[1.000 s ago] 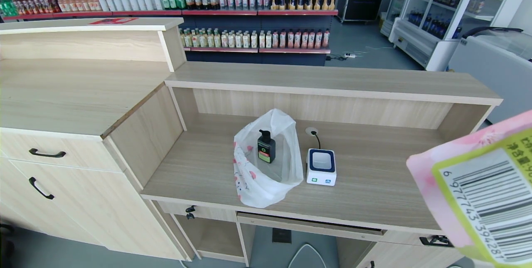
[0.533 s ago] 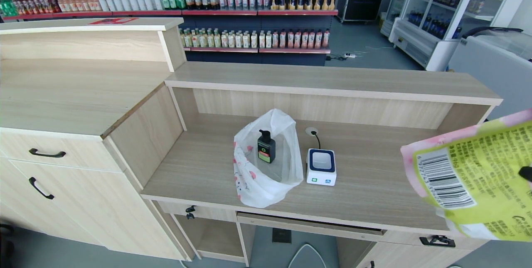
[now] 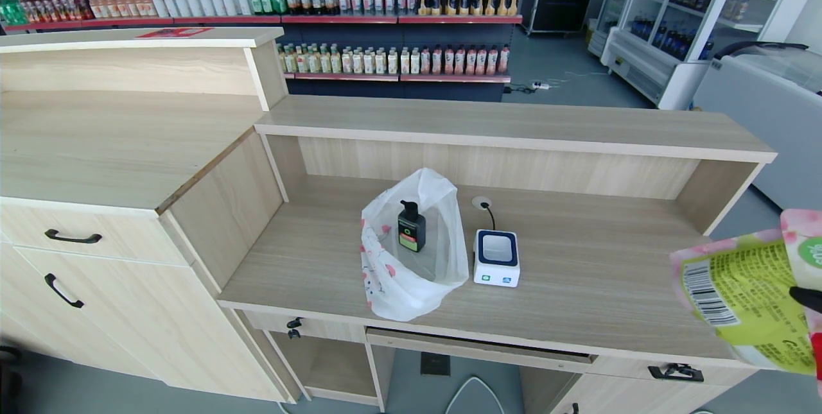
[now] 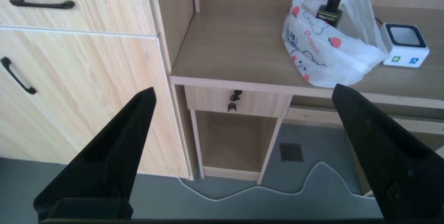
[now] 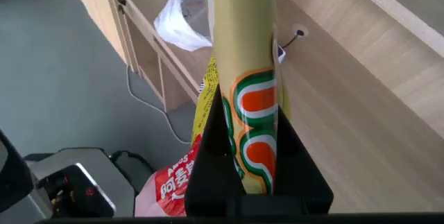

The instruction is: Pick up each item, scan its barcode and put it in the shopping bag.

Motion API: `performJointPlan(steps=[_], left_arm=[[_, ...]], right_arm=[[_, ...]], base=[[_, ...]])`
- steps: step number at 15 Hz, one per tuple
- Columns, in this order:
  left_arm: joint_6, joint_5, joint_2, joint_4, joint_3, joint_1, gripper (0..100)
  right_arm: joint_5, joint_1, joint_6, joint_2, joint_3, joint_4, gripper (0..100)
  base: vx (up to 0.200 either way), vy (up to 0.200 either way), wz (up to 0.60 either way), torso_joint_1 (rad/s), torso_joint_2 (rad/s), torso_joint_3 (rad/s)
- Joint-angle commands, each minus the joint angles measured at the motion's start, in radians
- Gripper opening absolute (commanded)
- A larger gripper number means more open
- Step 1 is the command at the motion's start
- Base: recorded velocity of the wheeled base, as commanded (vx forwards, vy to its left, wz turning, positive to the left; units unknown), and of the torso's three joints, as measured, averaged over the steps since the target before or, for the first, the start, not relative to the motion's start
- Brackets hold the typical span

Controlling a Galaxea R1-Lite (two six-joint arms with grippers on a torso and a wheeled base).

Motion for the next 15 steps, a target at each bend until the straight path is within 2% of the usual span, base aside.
performJointPlan(steps=[1,3,4,6,7,12,14,15], left_arm=[[0.000,0.000,0.001,0.000,0.000,0.000,100],[0.000,0.000,0.001,-0.002,0.000,0.000,100],[0.000,0.000,0.001,0.000,0.000,0.000,100],[0.000,0.000,0.001,0.000,0.000,0.001,100],[0.000,0.000,0.001,0.000,0.000,0.000,100],[0.000,0.000,0.001,0.000,0.000,0.000,100],[0.000,0.000,0.001,0.000,0.000,0.000,100],[0.000,0.000,0.001,0.000,0.000,0.000,100]], right_arm=[[-0.001,-0.052,-0.001,0.019,-0.007,-0.001,0],[-0.006,-0.053,0.007,0.066,-0.025,0.000,0],[-0.055,-0.053,0.022,0.076,-0.022,0.005,0],[-0.248,-0.049,0.079,0.077,-0.025,0.005,0],[-0.300,-0.041,0.110,0.071,-0.025,0.003,0],[-0.432,0.051,0.308,0.042,-0.056,0.002,0],[-0.529,0.063,0.309,0.056,-0.088,-0.001,0],[-0.541,0.074,0.312,0.071,-0.104,-0.001,0]], base=[[0.000,0.000,0.00,0.000,0.00,0.000],[0.000,0.000,0.00,0.000,0.00,0.000],[0.000,0.000,0.00,0.000,0.00,0.000],[0.000,0.000,0.00,0.000,0.00,0.000],[0.000,0.000,0.00,0.000,0.00,0.000],[0.000,0.000,0.00,0.000,0.00,0.000],[0.000,0.000,0.00,0.000,0.00,0.000],[0.000,0.000,0.00,0.000,0.00,0.000]])
